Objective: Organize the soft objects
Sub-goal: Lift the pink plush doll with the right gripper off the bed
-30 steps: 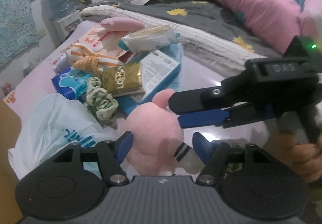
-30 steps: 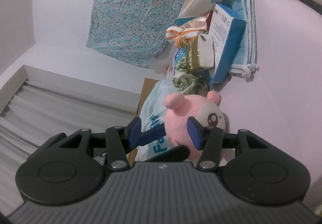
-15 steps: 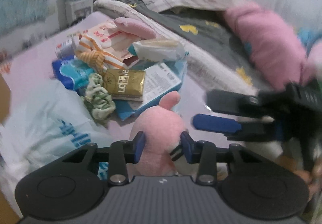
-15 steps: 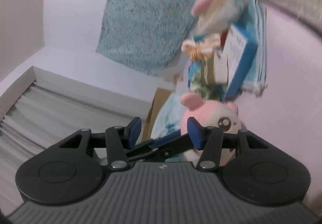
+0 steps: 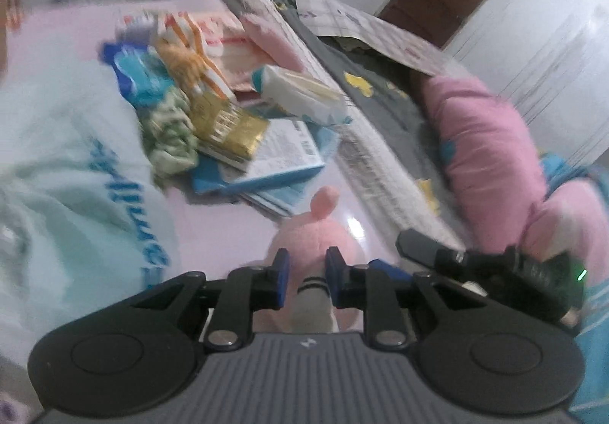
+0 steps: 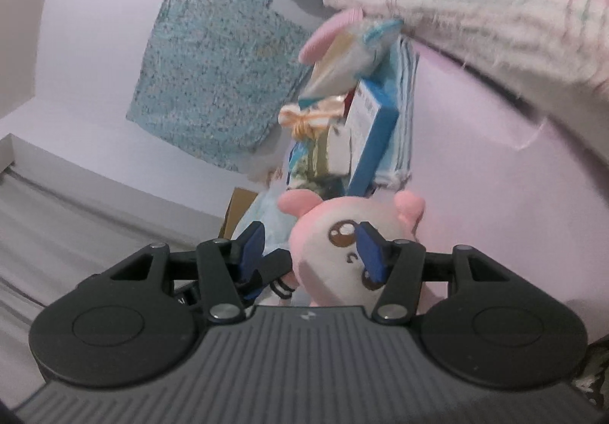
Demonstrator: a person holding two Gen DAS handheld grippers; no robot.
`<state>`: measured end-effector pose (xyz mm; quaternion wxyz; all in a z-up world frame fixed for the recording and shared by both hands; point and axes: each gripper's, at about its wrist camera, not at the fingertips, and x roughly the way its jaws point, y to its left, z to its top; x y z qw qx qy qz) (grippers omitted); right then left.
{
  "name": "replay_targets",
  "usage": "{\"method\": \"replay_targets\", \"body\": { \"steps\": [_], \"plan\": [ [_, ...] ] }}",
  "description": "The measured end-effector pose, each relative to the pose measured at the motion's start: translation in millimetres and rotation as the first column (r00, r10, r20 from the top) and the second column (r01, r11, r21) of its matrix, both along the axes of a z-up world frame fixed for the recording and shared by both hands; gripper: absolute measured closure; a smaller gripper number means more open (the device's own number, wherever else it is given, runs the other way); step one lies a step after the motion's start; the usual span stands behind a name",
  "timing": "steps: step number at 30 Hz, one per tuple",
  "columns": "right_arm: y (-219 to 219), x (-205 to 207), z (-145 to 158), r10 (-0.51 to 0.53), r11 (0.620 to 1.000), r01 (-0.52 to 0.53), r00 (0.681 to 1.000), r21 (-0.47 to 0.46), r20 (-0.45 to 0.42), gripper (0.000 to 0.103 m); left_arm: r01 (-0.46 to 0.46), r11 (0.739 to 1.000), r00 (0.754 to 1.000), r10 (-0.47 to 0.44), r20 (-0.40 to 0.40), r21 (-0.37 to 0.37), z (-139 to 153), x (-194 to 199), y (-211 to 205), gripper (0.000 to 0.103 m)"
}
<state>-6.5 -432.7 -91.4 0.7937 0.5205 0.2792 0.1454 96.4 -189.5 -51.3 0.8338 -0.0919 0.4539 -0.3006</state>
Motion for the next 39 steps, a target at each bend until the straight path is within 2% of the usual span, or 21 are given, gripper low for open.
{"method": "replay_targets", "body": {
  "steps": [3,5,9,11,13,15,16,20,24,27,30,34,39],
  "plan": [
    [11,11,-1,0.021,1.0,-0.021,1.0,-0.014,-0.001,0.049,0.004,0.993,0.998,-0.011,0.056,0.115,4,-9,0,0.08],
    [17,17,2,0.034,0.999,-0.033,0.999,-0.031,0.003,0.05,0.018,0.988,0.998,-0.027,0.059,0.156,3,-14,1,0.08],
    [24,26,7,0.059,0.996,-0.058,0.998,-0.064,0.013,0.05,0.083,0.975,0.997,-0.081,-0.016,0.204,-10,-23,-1,0.079],
    [28,30,8,0.09,0.994,-0.088,0.996,-0.067,0.029,0.045,0.106,0.968,0.994,-0.099,-0.043,0.227,-18,-27,-3,0.076],
    [32,31,11,0.113,0.991,-0.109,0.993,-0.076,0.045,0.039,0.119,0.965,0.993,-0.11,-0.05,0.234,-19,-32,0,0.073],
    [35,33,14,0.127,0.988,-0.121,0.99,-0.096,0.055,0.034,0.117,0.965,0.993,-0.114,-0.027,0.235,-15,-38,5,0.061],
    [35,33,16,0.128,0.987,-0.122,0.99,-0.106,0.057,0.033,0.111,0.965,0.994,-0.112,-0.008,0.236,-12,-40,7,0.059],
    [29,29,18,0.106,0.989,-0.098,0.992,-0.106,0.065,0.03,0.104,0.965,0.991,-0.121,0.056,0.243,2,-45,13,0.046],
    [20,21,17,0.063,0.993,-0.056,0.996,-0.105,0.066,0.028,0.102,0.967,0.992,-0.117,0.052,0.232,2,-36,9,0.035],
    [20,22,12,0.058,0.991,-0.054,0.998,-0.12,0.03,0.026,0.104,0.965,0.993,-0.112,0.02,0.239,-7,-25,2,0.035],
    [28,29,6,0.073,0.983,-0.077,0.997,-0.167,-0.029,0.026,0.11,0.973,0.994,-0.111,-0.004,0.205,-10,-21,0,0.035],
    [42,38,-1,0.103,0.968,-0.122,0.99,-0.218,-0.093,0.026,0.12,0.97,0.992,-0.124,0.003,0.213,-10,-21,-5,0.034],
    [52,40,-2,0.128,0.947,-0.16,0.983,-0.278,-0.128,0.026,0.138,0.966,0.99,-0.143,0.005,0.221,-12,-21,-11,0.034]
  ]
}}
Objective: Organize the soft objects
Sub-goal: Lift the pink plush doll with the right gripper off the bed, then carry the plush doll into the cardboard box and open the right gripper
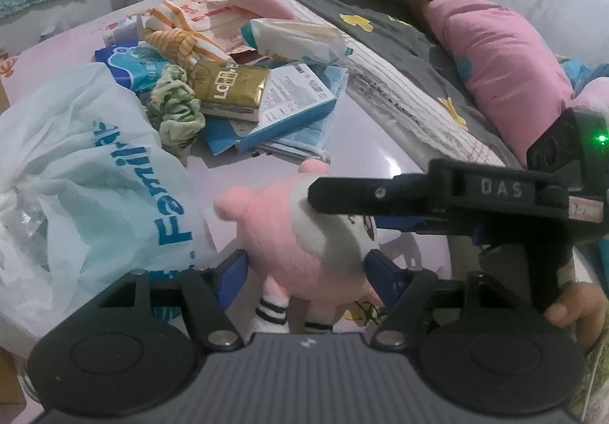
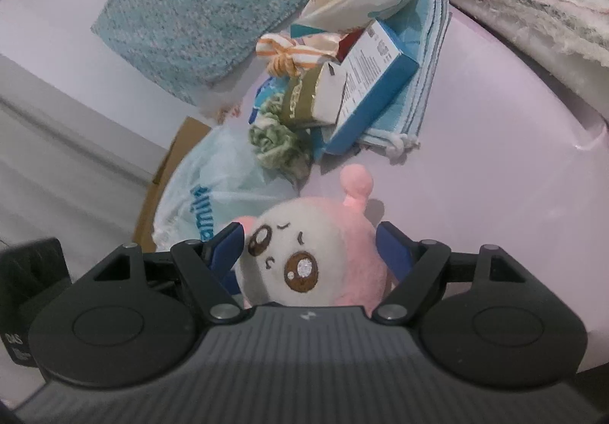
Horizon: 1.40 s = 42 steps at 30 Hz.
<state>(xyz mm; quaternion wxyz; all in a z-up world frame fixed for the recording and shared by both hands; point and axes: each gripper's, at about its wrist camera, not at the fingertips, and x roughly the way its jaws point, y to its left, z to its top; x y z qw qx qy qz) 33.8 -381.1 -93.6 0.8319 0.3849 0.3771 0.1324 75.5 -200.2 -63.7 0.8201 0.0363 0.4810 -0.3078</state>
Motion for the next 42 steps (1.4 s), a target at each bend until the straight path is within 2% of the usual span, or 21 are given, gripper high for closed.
{"method": "replay_targets", "body": {
  "steps": [5,11,17,22,28,32,38,42],
  "plan": [
    [-2,-5,0,0.009,1.0,-0.009,1.0,0.002,-0.013,0.026,0.025,1.0,1.0,-0.025,0.019,0.015,-1,-4,-4,0.034],
    [4,-14,12,-0.005,1.0,0.005,1.0,-0.018,-0.003,0.029,0.029,0.999,0.999,-0.028,0.031,-0.015,7,-11,2,0.034],
    [19,-25,49,0.009,0.999,-0.005,0.997,-0.055,0.073,0.03,0.017,0.998,0.994,-0.01,0.111,-0.06,36,-27,19,0.034],
    [45,-25,90,0.066,0.992,-0.049,0.986,-0.117,0.15,0.03,-0.026,0.993,0.982,0.047,0.185,-0.115,69,-38,46,0.034],
    [95,4,143,0.209,0.969,-0.168,0.949,-0.184,0.235,0.03,-0.131,0.978,0.945,0.172,0.28,-0.159,109,-41,97,0.034],
    [139,39,172,0.326,0.937,-0.276,0.911,-0.213,0.252,0.03,-0.235,0.956,0.912,0.28,0.301,-0.177,131,-33,140,0.034],
    [226,108,200,0.504,0.857,-0.452,0.836,-0.246,0.218,0.03,-0.402,0.901,0.85,0.433,0.299,-0.162,150,0,212,0.034],
    [284,167,199,0.588,0.802,-0.551,0.796,-0.23,0.144,0.03,-0.492,0.859,0.82,0.512,0.254,-0.142,148,40,261,0.033]
  ]
}}
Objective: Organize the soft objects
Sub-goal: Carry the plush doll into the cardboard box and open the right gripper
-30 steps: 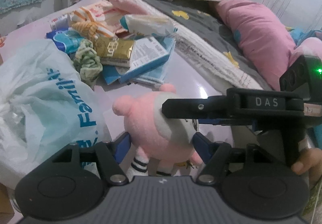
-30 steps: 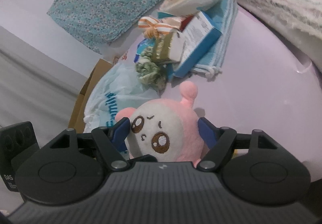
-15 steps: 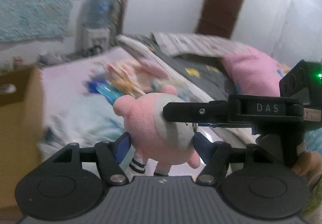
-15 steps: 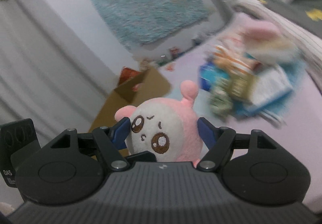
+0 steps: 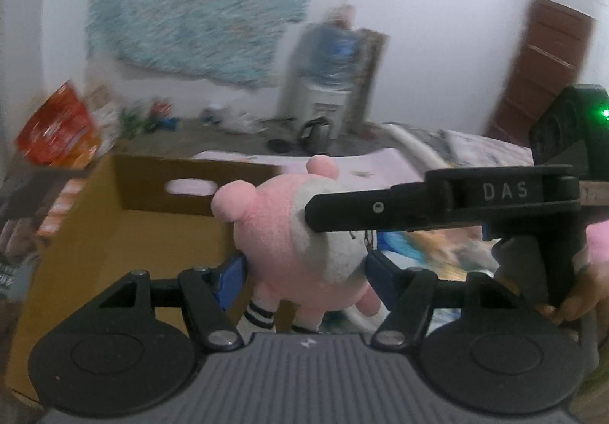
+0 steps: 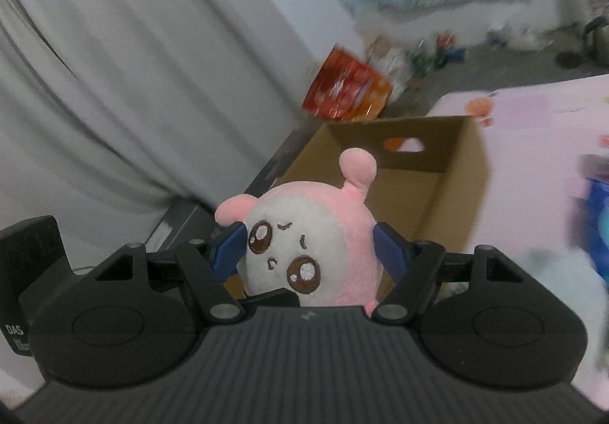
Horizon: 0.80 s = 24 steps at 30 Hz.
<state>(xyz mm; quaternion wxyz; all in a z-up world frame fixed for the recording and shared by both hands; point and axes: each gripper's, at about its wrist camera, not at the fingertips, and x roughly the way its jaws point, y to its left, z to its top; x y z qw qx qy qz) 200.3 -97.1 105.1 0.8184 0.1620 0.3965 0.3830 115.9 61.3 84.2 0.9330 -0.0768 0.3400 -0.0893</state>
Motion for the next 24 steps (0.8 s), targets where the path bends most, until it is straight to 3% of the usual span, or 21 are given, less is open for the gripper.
{"method": "replay_targets", "body": {
  "steps": [5,11,19,24],
  "plan": [
    [72,72,-13,0.061,0.997,-0.065,0.994,-0.033,-0.093,0.03,-0.095,0.995,0.992,0.095,-0.086,-0.003,-11,61,57,0.032],
    [133,141,-48,0.081,0.993,-0.096,0.978,-0.067,-0.191,0.031,-0.182,0.983,0.963,0.184,-0.198,0.028,-35,119,115,0.031],
    [169,203,-96,0.05,0.996,-0.068,0.961,-0.057,-0.271,0.033,-0.23,0.963,0.934,0.259,-0.246,0.141,-64,168,132,0.031],
    [174,223,-125,0.009,0.999,-0.024,0.956,-0.046,-0.293,0.033,-0.241,0.958,0.929,0.274,-0.247,0.157,-78,182,128,0.027]
  ]
}}
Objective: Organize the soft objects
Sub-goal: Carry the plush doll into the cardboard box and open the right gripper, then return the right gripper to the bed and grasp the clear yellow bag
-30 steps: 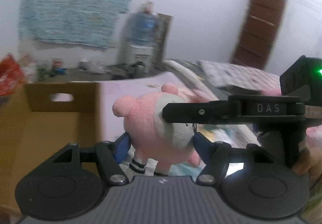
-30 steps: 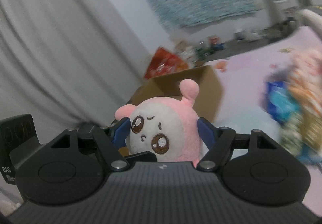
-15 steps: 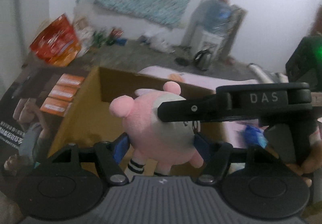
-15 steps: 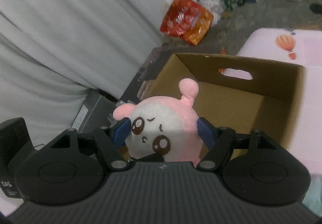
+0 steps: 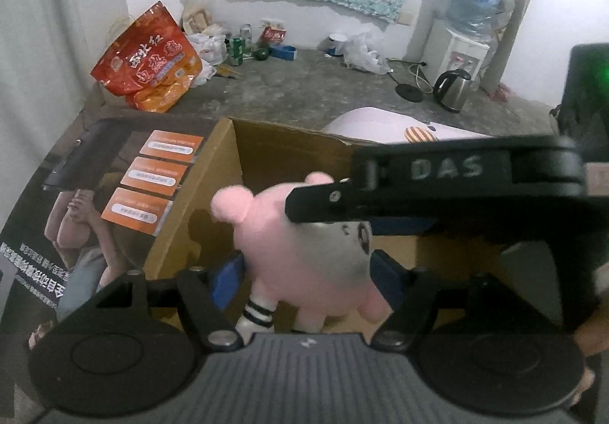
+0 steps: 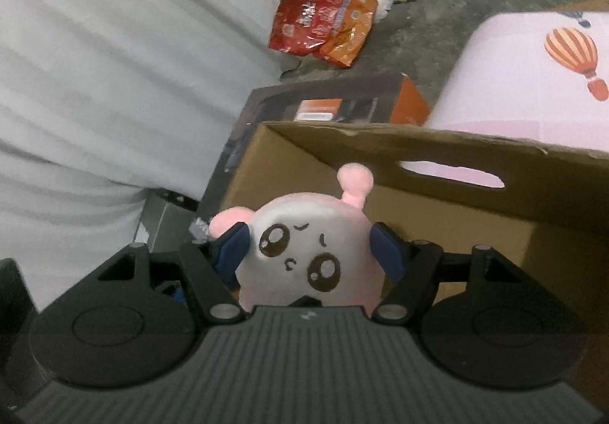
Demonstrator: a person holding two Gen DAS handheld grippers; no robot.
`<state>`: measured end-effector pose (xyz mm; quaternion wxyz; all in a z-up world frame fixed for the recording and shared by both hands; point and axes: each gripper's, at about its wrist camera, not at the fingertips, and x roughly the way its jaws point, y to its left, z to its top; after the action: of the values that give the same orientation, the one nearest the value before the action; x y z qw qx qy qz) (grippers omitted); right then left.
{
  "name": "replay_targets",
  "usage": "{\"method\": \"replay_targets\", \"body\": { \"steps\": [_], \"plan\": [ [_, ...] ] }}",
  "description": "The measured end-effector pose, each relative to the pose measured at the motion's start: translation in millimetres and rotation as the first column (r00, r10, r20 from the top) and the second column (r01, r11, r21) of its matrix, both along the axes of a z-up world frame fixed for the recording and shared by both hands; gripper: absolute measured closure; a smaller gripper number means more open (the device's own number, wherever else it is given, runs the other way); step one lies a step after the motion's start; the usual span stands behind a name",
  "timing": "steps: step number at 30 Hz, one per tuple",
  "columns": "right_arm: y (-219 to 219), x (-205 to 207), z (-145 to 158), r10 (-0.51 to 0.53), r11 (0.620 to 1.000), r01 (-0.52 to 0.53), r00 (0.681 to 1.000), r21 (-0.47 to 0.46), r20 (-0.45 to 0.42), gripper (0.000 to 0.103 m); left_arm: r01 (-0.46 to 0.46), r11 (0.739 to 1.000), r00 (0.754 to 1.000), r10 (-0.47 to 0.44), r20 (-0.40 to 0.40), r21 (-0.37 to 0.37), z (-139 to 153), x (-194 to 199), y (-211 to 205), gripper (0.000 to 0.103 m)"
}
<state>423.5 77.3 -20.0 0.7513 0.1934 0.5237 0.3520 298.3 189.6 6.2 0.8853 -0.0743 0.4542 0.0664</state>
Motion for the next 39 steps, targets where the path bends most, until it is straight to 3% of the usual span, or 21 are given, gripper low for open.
{"method": "replay_targets", "body": {
  "steps": [9,13,18,23,28,33,39],
  "plan": [
    [-8,13,-31,-0.07,0.997,0.072,0.997,0.036,-0.038,0.032,0.002,1.0,1.0,-0.002,0.011,0.014,-5,1,-8,0.024],
    [-17,8,-15,-0.079,0.995,0.078,0.997,0.055,0.017,0.032,-0.003,1.0,1.0,0.003,0.023,0.017,0,-7,-8,0.024],
    [-60,-7,29,-0.107,0.984,0.094,0.991,0.149,0.082,0.032,0.021,1.0,0.998,-0.021,0.055,0.007,19,-31,-17,0.024],
    [-145,-61,83,-0.134,0.961,0.086,0.977,0.264,0.167,0.031,0.075,0.997,0.991,-0.074,0.108,-0.009,49,-74,-39,0.02],
    [-274,-151,110,-0.22,0.945,0.139,0.94,0.296,0.261,0.027,0.165,0.986,0.97,-0.158,0.183,-0.024,75,-134,-71,0.012],
    [-392,-249,89,-0.366,0.921,0.294,0.878,0.256,0.308,0.024,0.288,0.957,0.938,-0.274,0.214,-0.035,77,-184,-118,0.011],
    [-482,-335,29,-0.571,0.821,0.535,0.786,0.2,0.237,0.023,0.454,0.885,0.865,-0.411,0.288,-0.103,54,-223,-192,0.011]
  ]
}}
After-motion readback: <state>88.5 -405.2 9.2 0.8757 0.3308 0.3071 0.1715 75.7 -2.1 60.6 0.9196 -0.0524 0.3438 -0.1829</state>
